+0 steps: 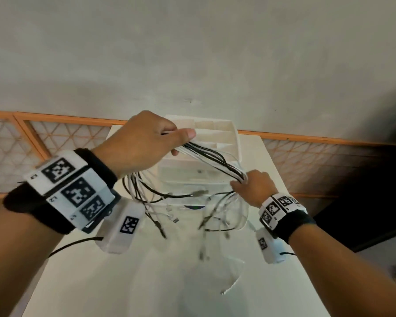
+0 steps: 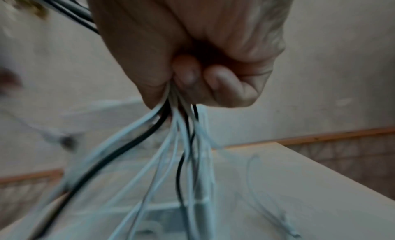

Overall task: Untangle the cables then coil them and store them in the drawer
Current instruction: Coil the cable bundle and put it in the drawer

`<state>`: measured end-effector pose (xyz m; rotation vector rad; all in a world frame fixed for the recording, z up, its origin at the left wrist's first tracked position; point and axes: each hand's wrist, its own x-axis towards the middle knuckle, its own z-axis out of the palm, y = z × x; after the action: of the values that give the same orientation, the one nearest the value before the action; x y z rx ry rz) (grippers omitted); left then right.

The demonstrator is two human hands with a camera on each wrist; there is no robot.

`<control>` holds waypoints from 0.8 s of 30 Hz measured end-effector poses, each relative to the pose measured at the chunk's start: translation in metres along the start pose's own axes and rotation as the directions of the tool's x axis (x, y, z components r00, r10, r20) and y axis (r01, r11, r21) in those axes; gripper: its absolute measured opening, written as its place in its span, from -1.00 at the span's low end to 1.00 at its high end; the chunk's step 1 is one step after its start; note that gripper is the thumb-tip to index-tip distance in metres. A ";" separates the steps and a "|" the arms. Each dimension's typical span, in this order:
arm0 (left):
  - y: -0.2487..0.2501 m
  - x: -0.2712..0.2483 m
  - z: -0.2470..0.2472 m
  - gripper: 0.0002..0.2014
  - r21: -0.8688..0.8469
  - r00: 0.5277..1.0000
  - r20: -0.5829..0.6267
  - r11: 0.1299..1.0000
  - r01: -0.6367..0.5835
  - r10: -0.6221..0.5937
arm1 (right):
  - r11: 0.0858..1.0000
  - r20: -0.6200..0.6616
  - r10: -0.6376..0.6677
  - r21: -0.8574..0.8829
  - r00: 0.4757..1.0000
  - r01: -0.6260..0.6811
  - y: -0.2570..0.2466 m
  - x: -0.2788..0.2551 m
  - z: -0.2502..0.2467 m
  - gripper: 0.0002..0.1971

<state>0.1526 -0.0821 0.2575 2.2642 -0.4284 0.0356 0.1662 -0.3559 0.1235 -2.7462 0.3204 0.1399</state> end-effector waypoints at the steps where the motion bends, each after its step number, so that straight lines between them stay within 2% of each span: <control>1: -0.001 -0.002 -0.002 -0.49 0.016 1.000 0.014 1.000 0.023 -0.023 | 0.999 -0.007 0.027 -0.019 1.000 -0.027 0.011 0.003 0.002 -0.63; 3: 0.000 -0.002 -0.001 -0.47 0.047 0.998 0.034 0.997 0.058 -0.060 | 0.996 0.024 0.065 -0.062 0.998 -0.064 0.030 0.011 0.007 -0.59; 5: -0.001 -0.003 0.002 -0.46 0.059 0.996 0.052 0.996 0.069 -0.072 | 0.992 0.001 0.101 -0.076 0.995 -0.101 0.043 0.017 0.009 -0.57; 8: -0.009 0.000 0.007 -0.47 0.034 0.993 0.073 0.995 0.095 -0.097 | 0.995 -0.198 0.104 0.030 0.975 -0.100 0.054 0.026 -0.003 -0.63; 11: -0.019 0.004 0.014 -0.48 -0.008 0.987 0.071 0.990 0.143 -0.142 | 0.993 -0.421 0.053 0.115 0.906 -0.004 0.059 0.033 -0.017 -0.81; 14: -0.025 0.005 0.021 -0.49 -0.060 0.982 0.070 0.982 0.179 -0.175 | 0.989 -0.521 0.051 0.147 0.852 0.030 0.066 0.035 -0.014 -0.82; 18: -0.029 0.005 0.033 -0.51 -0.135 0.978 0.069 0.970 0.204 -0.196 | 0.973 -0.479 0.085 0.228 0.874 0.031 0.074 0.028 0.004 -0.86; 21: -0.031 0.005 0.040 -0.51 -0.144 0.975 0.082 0.966 0.215 -0.204 | 0.982 -0.350 0.077 0.188 0.934 -0.011 0.077 0.020 0.013 -0.90; 24: -0.031 0.006 0.044 -0.49 -0.130 0.972 0.121 0.967 0.217 -0.202 | 0.970 -0.252 0.152 0.225 0.956 -0.095 0.075 0.017 0.004 -0.89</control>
<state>0.1629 -0.0978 0.2065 2.1638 -0.2360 -0.2195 0.1649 -0.4260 0.0907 -2.5326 0.5490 -0.2241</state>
